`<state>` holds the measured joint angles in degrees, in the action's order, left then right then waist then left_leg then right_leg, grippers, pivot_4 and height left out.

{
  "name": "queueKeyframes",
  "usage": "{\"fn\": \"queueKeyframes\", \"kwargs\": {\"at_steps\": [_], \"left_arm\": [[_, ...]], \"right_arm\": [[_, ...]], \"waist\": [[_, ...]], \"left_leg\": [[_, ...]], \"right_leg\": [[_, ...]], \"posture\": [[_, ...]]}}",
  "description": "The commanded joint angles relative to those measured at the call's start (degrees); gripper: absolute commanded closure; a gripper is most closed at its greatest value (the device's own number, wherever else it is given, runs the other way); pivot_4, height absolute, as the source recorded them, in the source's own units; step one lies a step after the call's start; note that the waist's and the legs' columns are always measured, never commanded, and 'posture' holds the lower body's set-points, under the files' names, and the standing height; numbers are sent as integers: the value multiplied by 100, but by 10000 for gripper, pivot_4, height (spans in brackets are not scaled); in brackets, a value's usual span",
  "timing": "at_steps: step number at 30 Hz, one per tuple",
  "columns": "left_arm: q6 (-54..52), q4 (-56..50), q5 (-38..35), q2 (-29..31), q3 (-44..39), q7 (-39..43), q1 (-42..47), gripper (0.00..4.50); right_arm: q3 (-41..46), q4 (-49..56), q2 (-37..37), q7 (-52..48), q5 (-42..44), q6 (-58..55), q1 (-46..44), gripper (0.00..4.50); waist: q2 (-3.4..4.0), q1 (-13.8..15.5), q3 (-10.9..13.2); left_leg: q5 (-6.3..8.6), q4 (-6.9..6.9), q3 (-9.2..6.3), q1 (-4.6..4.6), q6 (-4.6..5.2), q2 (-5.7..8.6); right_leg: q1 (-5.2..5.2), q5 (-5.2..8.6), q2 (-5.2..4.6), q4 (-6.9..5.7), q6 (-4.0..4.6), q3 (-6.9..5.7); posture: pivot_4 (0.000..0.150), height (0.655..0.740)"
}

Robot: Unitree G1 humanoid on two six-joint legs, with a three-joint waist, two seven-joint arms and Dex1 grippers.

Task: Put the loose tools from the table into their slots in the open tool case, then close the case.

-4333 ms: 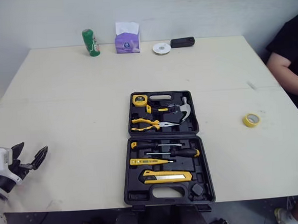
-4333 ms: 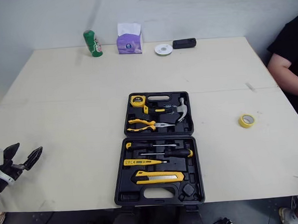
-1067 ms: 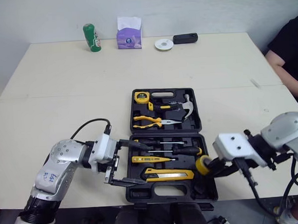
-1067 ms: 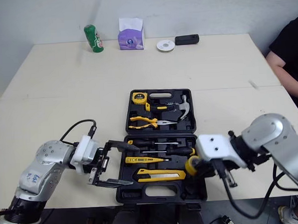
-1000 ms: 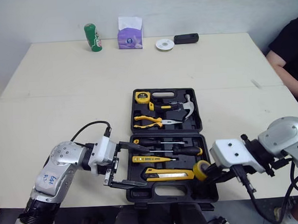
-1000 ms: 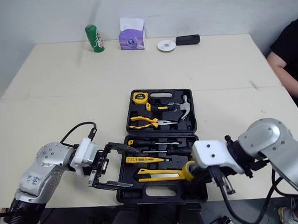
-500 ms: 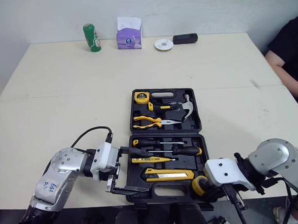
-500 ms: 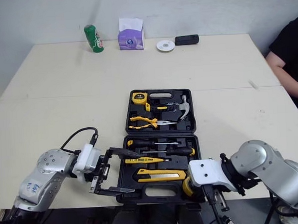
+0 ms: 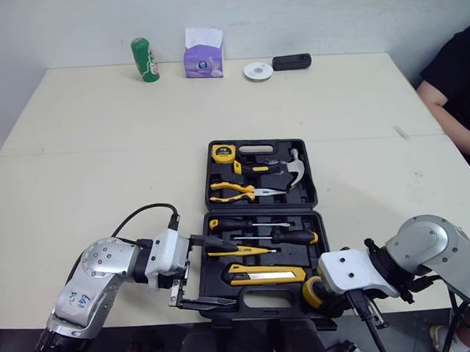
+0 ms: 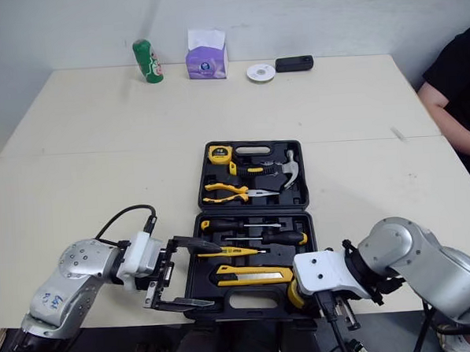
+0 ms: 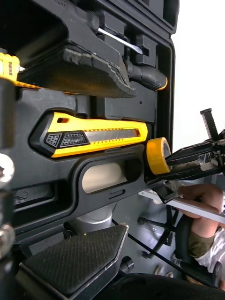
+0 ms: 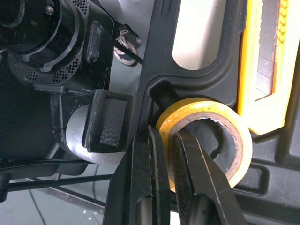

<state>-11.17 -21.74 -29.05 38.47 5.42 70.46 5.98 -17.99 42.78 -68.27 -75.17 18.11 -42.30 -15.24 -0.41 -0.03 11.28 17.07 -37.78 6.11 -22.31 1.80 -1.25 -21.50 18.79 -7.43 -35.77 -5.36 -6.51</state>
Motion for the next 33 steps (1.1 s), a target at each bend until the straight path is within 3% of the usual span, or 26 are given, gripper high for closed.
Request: {"fn": "queueKeyframes", "kwargs": {"at_steps": [1, 6, 14, 26, 30, 33], "left_arm": [[109, -202, -6, 0, -17, -51, -88, 0], [132, -154, -22, -46, 1, -94, -104, 0], [356, 342, 63, 21, -179, -11, -59, 0], [634, 710, 157, -41, -64, 136, 78, 0], [689, 771, 145, -24, -82, 207, 156, 0], [863, 893, 178, 5, -76, 370, 231, 0]], "right_arm": [[-112, 54, -125, 40, -118, -170, -65, 44802], [-51, 62, -140, 46, -67, -188, -98, 44802], [333, 104, -307, -171, 169, 158, 64, 9933], [1544, 99, -443, -413, 1082, 395, 708, 9933], [2334, -41, -95, -428, 1424, 809, 1285, 9933], [2984, -229, 568, -435, 1972, 1152, 1765, 9933]], "waist": [[0, 4, 0], [0, 8, 0], [0, 4, 0], [0, 10, 1], [-3, 26, 2], [-8, 48, 4]], "left_leg": [[0, 0, 0, 0, 0, 0], [1, -1, -1, 0, 1, 1], [2, 0, -3, -1, 1, 0], [2, 0, -5, -4, 3, 0], [2, 1, -6, -5, 3, 1], [1, 0, -6, -5, 5, 1]], "right_leg": [[1, 0, -1, 0, 0, 0], [2, 0, -3, 1, 0, -1], [1, 0, -2, 2, 0, -5], [1, 0, -3, 3, 0, -8], [2, 0, -2, 5, 0, -10], [4, 0, -1, 4, 0, -14]], "posture": [[1500, 7400], [1500, 7400], [1500, 7400], [1500, 7400], [1500, 7400], [1500, 7400]]}}
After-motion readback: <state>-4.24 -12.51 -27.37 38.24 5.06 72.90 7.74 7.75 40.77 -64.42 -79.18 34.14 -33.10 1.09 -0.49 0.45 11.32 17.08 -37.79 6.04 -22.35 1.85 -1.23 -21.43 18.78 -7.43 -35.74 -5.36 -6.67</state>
